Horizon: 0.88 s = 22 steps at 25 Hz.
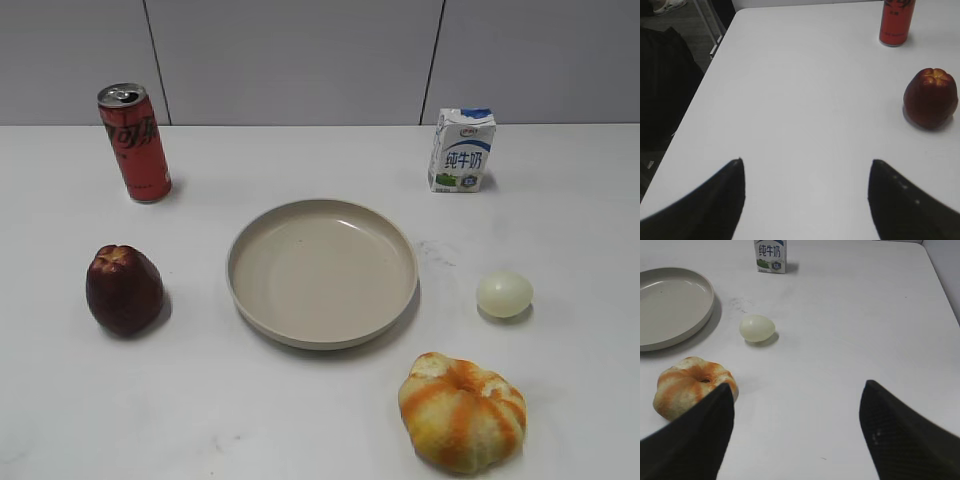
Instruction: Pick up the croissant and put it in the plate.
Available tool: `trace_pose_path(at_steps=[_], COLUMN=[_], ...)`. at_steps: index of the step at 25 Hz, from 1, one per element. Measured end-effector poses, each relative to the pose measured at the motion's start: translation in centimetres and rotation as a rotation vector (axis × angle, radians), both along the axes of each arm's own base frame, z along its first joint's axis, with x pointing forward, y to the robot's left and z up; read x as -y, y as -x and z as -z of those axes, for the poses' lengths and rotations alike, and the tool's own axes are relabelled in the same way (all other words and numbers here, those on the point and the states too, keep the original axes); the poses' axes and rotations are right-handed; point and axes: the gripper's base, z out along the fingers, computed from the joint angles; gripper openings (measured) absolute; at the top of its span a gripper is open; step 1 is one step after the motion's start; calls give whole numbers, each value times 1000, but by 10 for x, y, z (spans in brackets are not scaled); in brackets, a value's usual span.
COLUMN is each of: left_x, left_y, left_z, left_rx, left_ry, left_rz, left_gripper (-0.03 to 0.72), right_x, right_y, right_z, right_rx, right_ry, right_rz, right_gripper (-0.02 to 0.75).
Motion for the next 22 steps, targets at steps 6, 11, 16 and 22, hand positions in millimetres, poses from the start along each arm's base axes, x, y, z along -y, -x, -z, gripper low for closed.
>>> trace_pose_path(at_steps=[6, 11, 16, 22], left_x=[0, 0, 0, 0], left_y=[0, 0, 0, 0], left_z=[0, 0, 0, 0], left_rx=[0, 0, 0, 0], left_ry=[0, 0, 0, 0], left_rz=[0, 0, 0, 0], left_gripper=[584, 584, 584, 584], right_x=[-2, -5, -10, -29], right_y=[-23, -59, -101, -153], right_z=[0, -5, -15, -11], right_rx=[-148, -293, -413, -580], right_ry=[12, 28, 47, 63], right_rz=[1, 1, -29, -252], right_gripper=[590, 589, 589, 589])
